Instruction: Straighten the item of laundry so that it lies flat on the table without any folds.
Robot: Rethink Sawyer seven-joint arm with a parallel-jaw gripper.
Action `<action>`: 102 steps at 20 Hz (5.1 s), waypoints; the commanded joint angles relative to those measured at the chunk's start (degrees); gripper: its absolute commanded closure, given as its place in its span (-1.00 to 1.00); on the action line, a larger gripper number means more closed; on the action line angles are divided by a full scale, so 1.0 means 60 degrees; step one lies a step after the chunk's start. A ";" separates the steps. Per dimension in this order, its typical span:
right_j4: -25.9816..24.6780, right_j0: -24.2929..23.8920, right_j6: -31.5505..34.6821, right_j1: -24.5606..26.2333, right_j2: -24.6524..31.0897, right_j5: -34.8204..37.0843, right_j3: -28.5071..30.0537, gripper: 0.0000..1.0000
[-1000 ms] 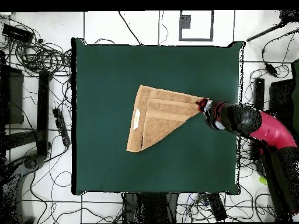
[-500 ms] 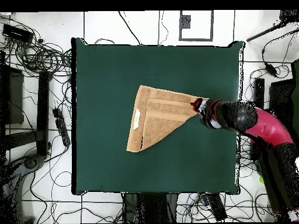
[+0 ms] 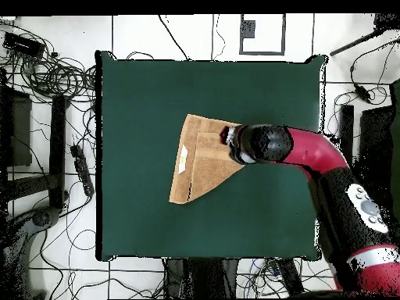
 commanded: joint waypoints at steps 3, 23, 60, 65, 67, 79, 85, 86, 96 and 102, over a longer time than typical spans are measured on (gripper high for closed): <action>-0.0230 0.1177 0.1742 0.0308 -0.0926 -0.1328 0.0995 -1.00; 0.1100 0.2833 0.2414 0.1455 -0.2135 -0.1796 -0.0685 -1.00; 0.2273 0.3447 0.1169 0.2525 -0.2928 -0.1585 -0.1830 -1.00; 0.2223 0.3456 0.1214 0.2478 -0.2952 -0.1817 -0.1774 -1.00; 0.2256 0.3411 0.1136 0.2449 -0.2911 -0.1645 -0.1745 -1.00; 0.2318 0.2926 0.0556 0.2330 -0.2563 -0.1222 -0.1535 -1.00; 0.2336 0.2846 0.0435 0.2332 -0.2499 -0.0918 -0.1606 -1.00; 0.2329 0.2836 0.0435 0.2329 -0.2485 -0.0955 -0.1597 -1.00; 0.2250 0.2949 0.0523 0.2369 -0.2595 -0.1087 -0.1737 1.00; 0.2233 0.2949 0.0562 0.2365 -0.2613 -0.1238 -0.1683 1.00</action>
